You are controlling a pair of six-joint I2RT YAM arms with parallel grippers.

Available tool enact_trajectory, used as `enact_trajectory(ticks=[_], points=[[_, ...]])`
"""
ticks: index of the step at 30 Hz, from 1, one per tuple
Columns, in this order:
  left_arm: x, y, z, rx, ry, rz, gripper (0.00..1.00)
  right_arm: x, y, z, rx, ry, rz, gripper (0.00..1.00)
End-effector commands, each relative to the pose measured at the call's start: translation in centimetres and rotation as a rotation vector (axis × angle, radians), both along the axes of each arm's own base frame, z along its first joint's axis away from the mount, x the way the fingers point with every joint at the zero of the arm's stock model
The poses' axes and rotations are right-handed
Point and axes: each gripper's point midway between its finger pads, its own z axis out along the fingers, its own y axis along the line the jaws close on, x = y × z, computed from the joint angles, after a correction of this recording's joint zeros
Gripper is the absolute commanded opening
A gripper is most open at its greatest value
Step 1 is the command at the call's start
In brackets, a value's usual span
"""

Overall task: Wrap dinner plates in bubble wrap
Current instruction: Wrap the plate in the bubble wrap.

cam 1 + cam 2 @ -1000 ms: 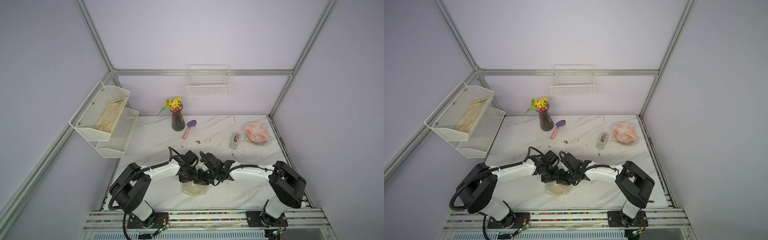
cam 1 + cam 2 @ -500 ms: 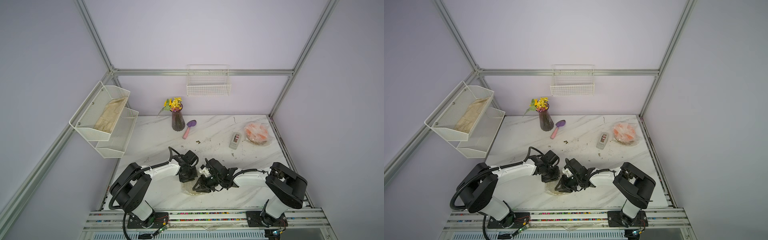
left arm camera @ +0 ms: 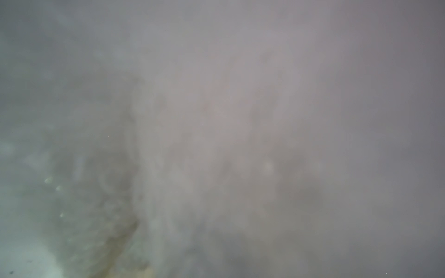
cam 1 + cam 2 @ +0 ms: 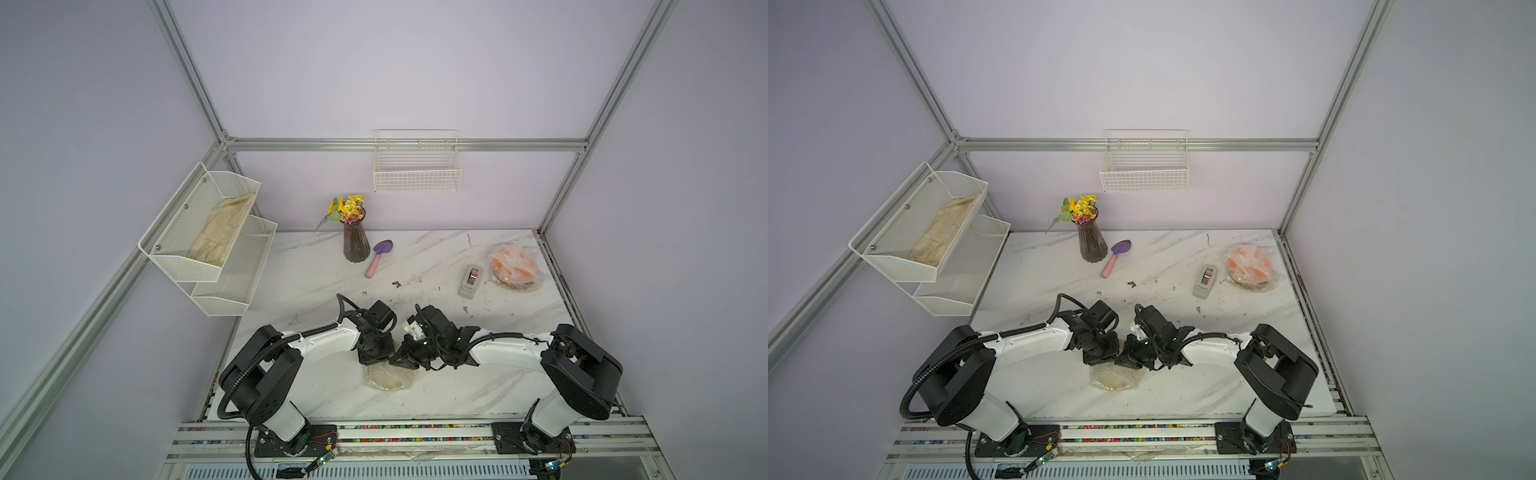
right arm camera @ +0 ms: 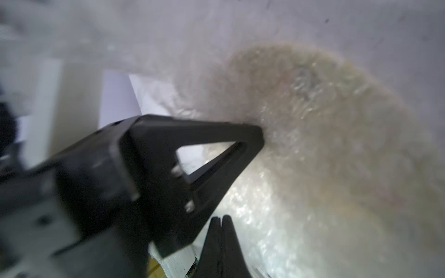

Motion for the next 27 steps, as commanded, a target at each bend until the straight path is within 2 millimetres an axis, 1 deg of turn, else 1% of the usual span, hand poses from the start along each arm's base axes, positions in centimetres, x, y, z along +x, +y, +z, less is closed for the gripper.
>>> enact_trajectory(ticks=[1,2,4,6,9,10,12,13,15,17,18,19,21,22,25,27], points=[[-2.2,2.4,-3.1,0.098,0.083,0.016,0.12,-1.2,-1.5,-3.6,-0.08,0.073,-0.016,0.0],[-2.2,2.3,-2.9,0.095,0.078,0.016,0.12,-2.0,-2.3,-4.9,-0.116,0.098,-0.004,0.0],[-1.9,2.2,-2.1,0.083,0.058,0.019,0.13,-2.9,-4.2,-6.9,-0.22,0.107,0.022,0.0],[-1.4,1.9,-0.8,0.063,0.026,0.016,0.15,-3.3,-5.5,-7.7,-0.29,0.099,0.048,0.0],[-0.6,-0.4,2.7,-0.051,-0.052,-0.045,0.21,-3.2,-5.5,-7.9,-0.294,0.098,0.05,0.0],[-0.8,-1.3,3.9,-0.09,-0.067,-0.074,0.22,-3.1,-5.4,-7.9,-0.292,0.097,0.048,0.0],[-1.6,-2.3,5.0,-0.148,-0.062,-0.112,0.25,-3.1,-5.2,-8.0,-0.288,0.1,0.052,0.0],[-2.3,-2.5,4.9,-0.166,-0.039,-0.123,0.26,-3.1,-5.2,-8.1,-0.289,0.102,0.051,0.0],[-3.8,-2.2,3.8,-0.177,0.024,-0.134,0.26,-3.0,-5.1,-8.1,-0.287,0.1,0.05,0.0],[-5.4,-1.3,2.1,-0.157,0.087,-0.133,0.26,-2.9,-5.0,-8.0,-0.286,0.097,0.049,0.0],[-6.1,-0.7,0.9,-0.135,0.123,-0.132,0.26,-2.9,-5.0,-8.0,-0.287,0.095,0.049,0.0],[-6.9,0.0,-0.2,-0.112,0.154,-0.132,0.24,-2.9,-5.1,-8.0,-0.29,0.094,0.05,0.0],[-8.0,1.1,-1.7,-0.068,0.192,-0.126,0.21,-2.8,-5.2,-7.8,-0.297,0.089,0.05,0.0],[-8.4,1.8,-2.2,-0.049,0.201,-0.119,0.19,-2.6,-5.2,-7.5,-0.303,0.079,0.05,0.0],[-8.9,2.7,-2.7,-0.023,0.204,-0.106,0.14,-2.1,-5.2,-6.3,-0.315,0.046,0.051,0.0],[-8.9,2.9,-2.7,-0.018,0.201,-0.098,0.12,-1.5,-4.1,-4.9,-0.269,0.017,0.05,0.0]])
